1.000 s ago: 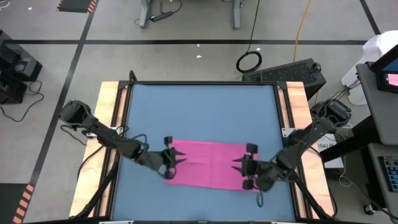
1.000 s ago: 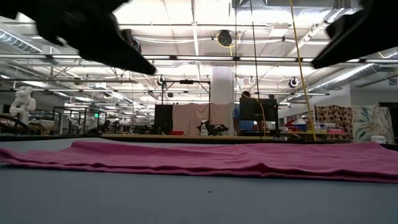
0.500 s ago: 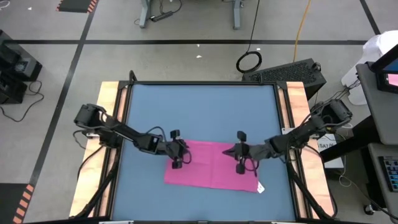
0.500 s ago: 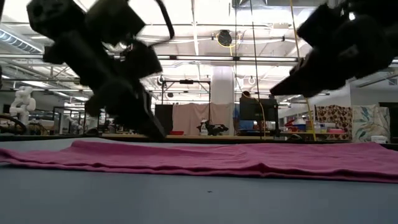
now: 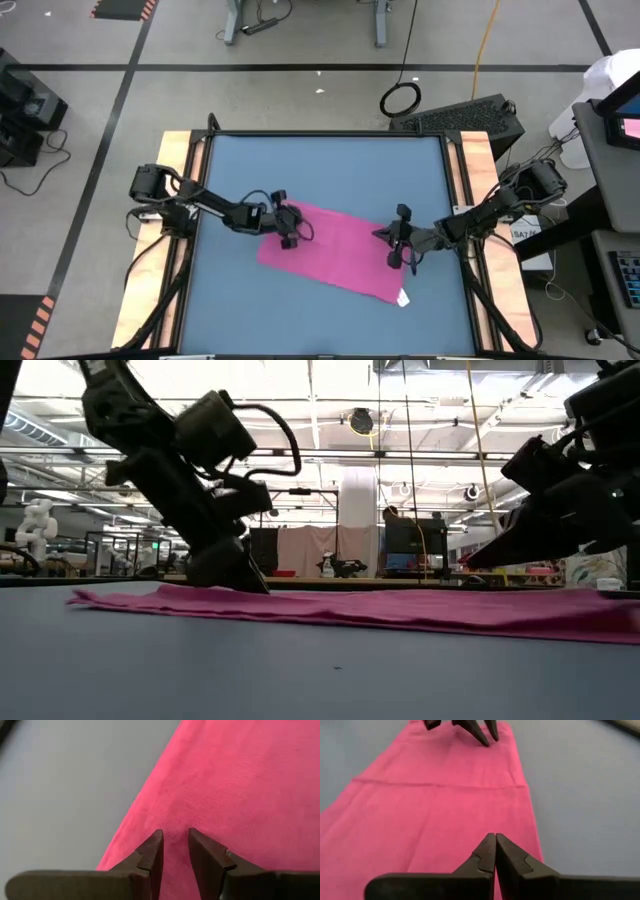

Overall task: Roll towel into tight, uniform cylinder
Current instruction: Fold the pink towel

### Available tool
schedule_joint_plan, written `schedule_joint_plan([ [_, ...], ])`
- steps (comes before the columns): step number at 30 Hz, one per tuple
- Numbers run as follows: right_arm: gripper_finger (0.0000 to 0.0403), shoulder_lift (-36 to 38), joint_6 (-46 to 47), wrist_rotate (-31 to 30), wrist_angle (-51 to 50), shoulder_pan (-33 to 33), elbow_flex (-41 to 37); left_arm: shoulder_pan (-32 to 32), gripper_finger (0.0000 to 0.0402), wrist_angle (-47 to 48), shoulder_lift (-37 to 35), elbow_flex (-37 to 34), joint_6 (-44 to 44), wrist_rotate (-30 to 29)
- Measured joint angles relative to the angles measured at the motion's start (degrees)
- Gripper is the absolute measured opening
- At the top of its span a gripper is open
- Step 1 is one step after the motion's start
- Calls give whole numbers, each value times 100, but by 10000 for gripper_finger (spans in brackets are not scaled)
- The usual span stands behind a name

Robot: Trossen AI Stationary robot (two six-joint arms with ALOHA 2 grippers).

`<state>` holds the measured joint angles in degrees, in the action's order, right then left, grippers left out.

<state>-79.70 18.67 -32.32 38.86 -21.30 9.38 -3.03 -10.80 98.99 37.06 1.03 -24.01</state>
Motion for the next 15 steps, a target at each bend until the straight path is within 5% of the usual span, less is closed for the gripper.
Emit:
schedule_joint_plan([
  [4, 1, -2, -183, -404, 114, 9, -8, 452, 97, 46, -173, 9, -288, -140],
  [9, 1, -2, -138, -356, 547, 120, -6, 682, 97, 13, -722, 46, -300, 357],
  [15, 0, -8, 16, -334, 657, 225, 2, 498, 97, 269, -1469, -6, 267, 1912],
])
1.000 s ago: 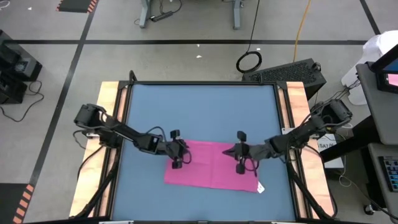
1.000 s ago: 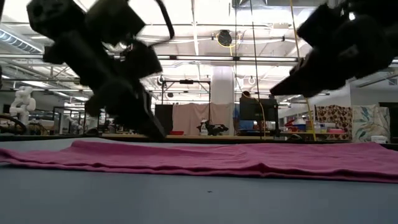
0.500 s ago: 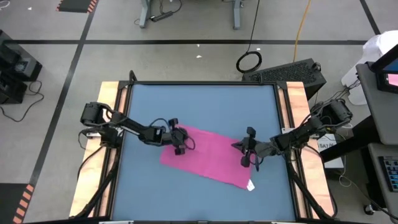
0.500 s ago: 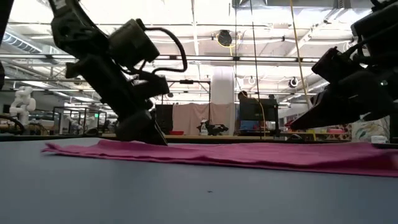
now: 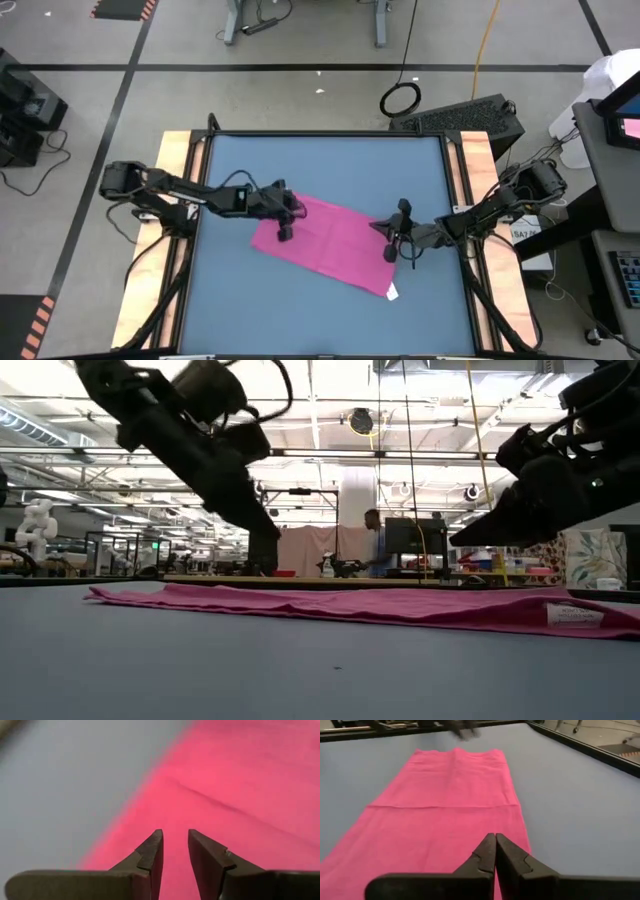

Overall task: Roll towel into tight, uniform cylinder
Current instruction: Fold the pink towel

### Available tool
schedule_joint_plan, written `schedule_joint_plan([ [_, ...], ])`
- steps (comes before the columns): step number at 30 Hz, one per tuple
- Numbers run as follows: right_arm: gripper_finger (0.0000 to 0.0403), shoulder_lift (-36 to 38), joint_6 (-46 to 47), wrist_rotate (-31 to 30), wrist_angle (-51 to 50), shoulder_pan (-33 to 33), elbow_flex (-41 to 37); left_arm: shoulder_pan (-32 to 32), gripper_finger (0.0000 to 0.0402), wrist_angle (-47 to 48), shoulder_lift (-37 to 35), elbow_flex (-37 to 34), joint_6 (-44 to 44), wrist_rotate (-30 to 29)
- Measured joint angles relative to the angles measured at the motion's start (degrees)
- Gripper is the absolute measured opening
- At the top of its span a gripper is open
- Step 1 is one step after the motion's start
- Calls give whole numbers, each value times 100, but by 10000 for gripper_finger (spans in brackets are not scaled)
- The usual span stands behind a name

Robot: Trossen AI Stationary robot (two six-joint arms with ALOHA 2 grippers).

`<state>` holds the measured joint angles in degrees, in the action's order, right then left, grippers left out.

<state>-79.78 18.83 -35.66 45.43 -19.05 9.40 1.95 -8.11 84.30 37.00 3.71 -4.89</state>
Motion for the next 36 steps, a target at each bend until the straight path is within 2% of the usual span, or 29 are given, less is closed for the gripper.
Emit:
schedule_joint_plan([
  [3, 0, -178, -29, 1, -22, 102, 3, -209, 97, 464, 7, -7, 327, 334],
  [8, 0, -838, -40, 2, 446, 301, 49, -488, 97, 833, 359, -125, 616, 165],
  [14, 0, -1691, 45, 165, 1340, 295, 105, -623, 97, 818, 760, -88, 1099, 112],
  [18, 0, -2337, 277, 250, 1342, 297, 284, -649, 97, 881, 914, -76, 1100, 44],
  [22, 0, -2740, 601, -61, 1442, 282, 429, -647, 97, 1141, 933, -66, 976, -165],
  [26, 0, -2732, 796, -392, 1340, 281, 418, -582, 97, 1347, 899, -71, 491, -665],
  [28, 0, -2653, 744, -592, 1276, 286, 405, -489, 97, 1375, 866, -77, 203, -727],
  [36, 0, -1789, 136, -639, 1276, 297, 403, 16, 97, 1358, 421, -72, -583, -859],
])
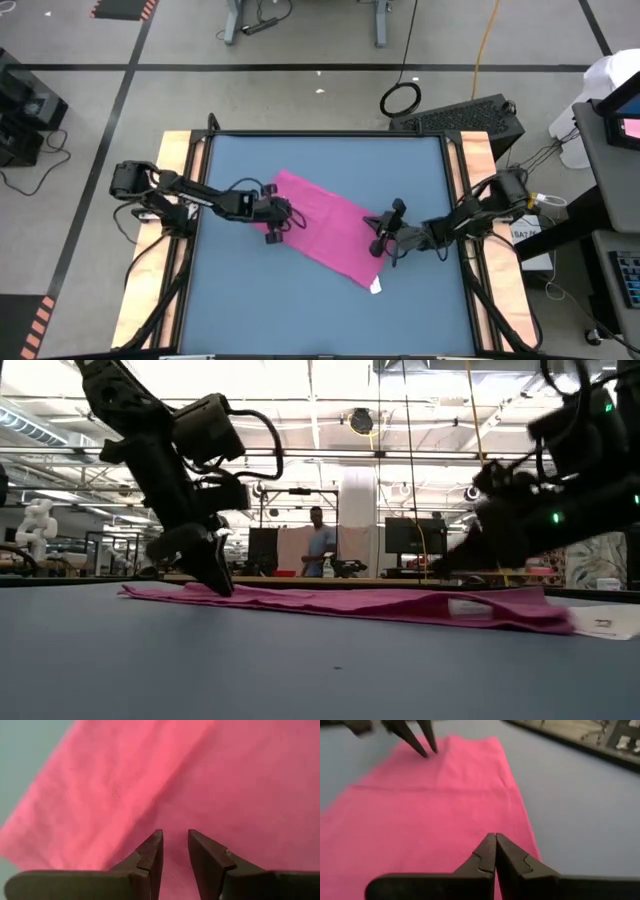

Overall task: Roll towel into tight, uniform cylinder
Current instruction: Fold the pink towel

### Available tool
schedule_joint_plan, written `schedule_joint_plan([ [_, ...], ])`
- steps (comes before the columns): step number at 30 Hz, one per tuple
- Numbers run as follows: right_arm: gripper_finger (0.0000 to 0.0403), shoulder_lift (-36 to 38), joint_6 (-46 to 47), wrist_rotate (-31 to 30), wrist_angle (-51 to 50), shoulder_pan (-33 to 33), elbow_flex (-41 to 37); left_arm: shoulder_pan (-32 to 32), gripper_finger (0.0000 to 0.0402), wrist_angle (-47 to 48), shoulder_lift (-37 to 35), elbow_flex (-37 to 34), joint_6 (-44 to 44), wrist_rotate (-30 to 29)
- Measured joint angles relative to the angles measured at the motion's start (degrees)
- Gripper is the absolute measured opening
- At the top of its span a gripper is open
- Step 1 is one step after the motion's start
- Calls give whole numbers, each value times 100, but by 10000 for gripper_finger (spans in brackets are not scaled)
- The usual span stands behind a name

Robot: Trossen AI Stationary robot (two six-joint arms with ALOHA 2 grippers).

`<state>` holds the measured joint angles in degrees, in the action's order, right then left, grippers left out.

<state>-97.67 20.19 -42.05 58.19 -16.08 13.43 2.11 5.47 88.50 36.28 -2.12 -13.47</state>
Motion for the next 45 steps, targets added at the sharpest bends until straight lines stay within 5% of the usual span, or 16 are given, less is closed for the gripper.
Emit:
schedule_joint_plan([
  [7, 0, 1019, -516, 51, -106, -7, 2, 58, 97, -85, -755, 152, 290, 13],
  [13, 0, 1307, -586, 111, -579, -7, 2, -230, 97, 790, -1235, 157, 2079, 42],
  [17, 0, 1314, -160, 529, -897, 26, 13, -590, 97, 1189, -1213, -8, 3262, 49],
  [22, 0, 1310, 524, 1281, -1447, 18, 15, -831, 97, 1156, -959, -396, 3737, -223],
  [30, 0, 1098, 1550, 1535, -2287, -340, 13, -502, 97, 1050, -642, -757, 3151, -695],
  [39, 0, 1075, 1966, 1515, -2096, -686, 43, 345, 97, 466, -609, -781, 1402, -1359],
  [45, 0, 1075, 1688, 1513, -2117, -729, 354, 1066, 97, 871, -648, -513, 1796, -1190],
])
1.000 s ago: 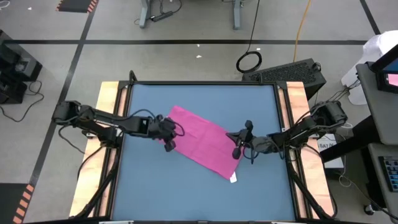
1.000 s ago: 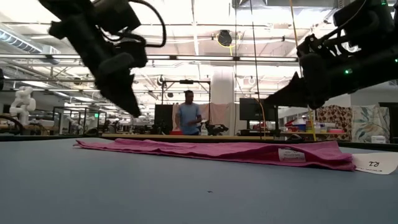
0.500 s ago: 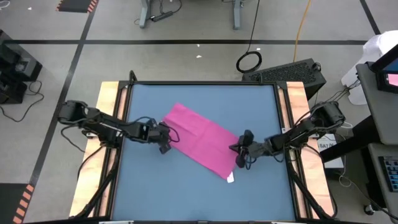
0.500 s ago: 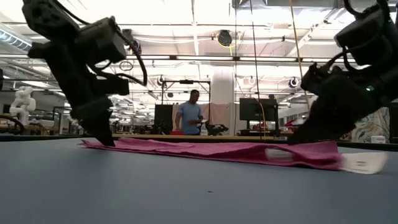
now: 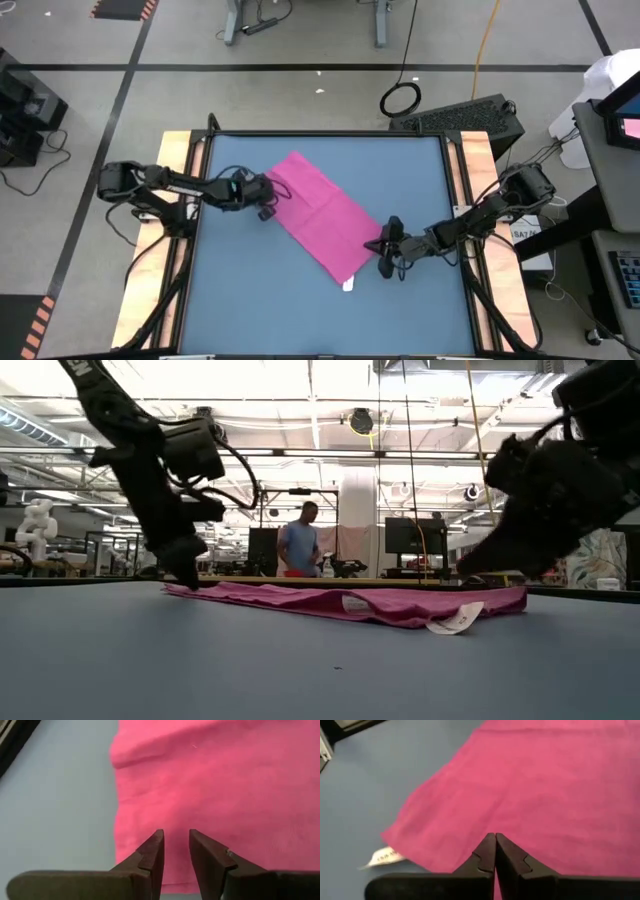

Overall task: Roll towel into tight, uniform cylinder
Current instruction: Fold the pink towel

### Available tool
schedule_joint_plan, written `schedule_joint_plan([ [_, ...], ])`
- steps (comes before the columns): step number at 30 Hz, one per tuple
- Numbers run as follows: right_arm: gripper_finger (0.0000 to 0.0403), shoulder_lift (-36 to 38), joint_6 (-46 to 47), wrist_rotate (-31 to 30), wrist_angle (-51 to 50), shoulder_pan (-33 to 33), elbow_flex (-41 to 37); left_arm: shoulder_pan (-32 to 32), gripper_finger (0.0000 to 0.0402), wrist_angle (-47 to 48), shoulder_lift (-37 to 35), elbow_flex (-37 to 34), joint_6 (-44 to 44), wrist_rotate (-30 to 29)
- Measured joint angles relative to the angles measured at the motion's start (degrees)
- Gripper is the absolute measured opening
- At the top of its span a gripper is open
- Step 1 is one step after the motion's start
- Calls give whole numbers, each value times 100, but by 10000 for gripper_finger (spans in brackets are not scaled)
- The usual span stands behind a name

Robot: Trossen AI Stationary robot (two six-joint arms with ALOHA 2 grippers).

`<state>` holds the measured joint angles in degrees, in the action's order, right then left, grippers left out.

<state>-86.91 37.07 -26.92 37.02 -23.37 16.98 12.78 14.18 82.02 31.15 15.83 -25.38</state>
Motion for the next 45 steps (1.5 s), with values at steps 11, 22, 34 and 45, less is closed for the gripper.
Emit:
schedule_joint_plan([
  [11, 0, 0, -1790, 3, -131, 502, 712, 133, 98, 1804, -337, 838, 2415, 634],
  [22, 0, 0, -2132, 28, -426, 616, 863, 148, 197, 2228, -339, 578, 3342, 327],
  [34, 0, 0, -1811, 751, -733, 514, 863, -430, 221, 1485, -385, 578, 1663, 439],
  [45, 55, 0, -1165, 615, -695, -181, 863, -1866, 221, -1478, -295, 578, -1022, 1558],
])
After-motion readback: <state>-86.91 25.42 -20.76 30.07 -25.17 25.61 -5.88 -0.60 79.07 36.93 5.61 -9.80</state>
